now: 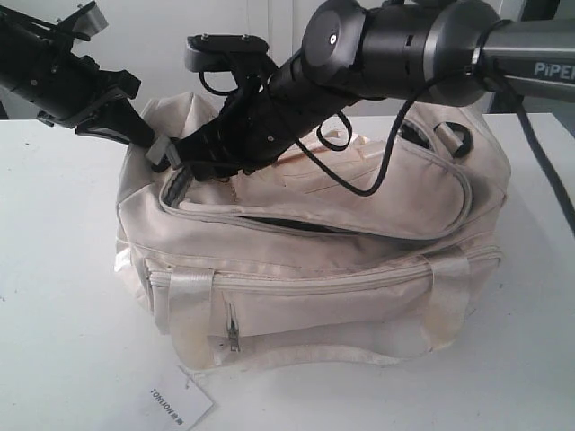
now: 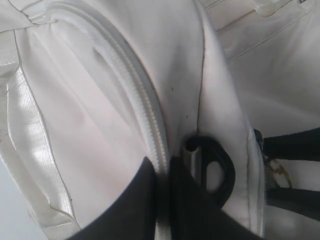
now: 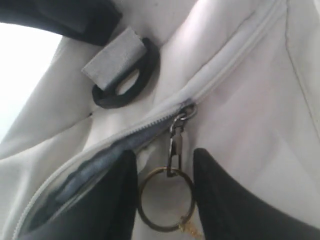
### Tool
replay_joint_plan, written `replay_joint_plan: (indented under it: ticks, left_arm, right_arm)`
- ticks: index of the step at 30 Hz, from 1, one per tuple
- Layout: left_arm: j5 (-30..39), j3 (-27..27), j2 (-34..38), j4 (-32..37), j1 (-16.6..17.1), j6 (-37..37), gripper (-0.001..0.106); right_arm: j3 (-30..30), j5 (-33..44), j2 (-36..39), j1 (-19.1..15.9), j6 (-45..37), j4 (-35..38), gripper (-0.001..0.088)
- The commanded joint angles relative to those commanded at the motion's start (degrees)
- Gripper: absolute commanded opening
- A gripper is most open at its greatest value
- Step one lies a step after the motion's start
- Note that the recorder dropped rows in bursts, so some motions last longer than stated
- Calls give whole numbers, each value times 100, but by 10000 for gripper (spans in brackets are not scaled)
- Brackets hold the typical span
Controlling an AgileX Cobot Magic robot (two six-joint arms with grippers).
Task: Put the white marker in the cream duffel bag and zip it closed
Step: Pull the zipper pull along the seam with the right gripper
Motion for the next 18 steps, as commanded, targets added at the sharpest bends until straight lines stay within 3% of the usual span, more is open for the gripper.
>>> replay_joint_plan:
  ticks: [13, 18]
  left_arm:
    - [-33, 0, 0, 0, 0, 0, 0]
    - [-92, 0, 0, -12, 0, -12, 0]
  right_arm:
    - [0, 628, -237, 0, 0, 72, 0]
    - [0, 956, -237, 0, 0, 443, 0]
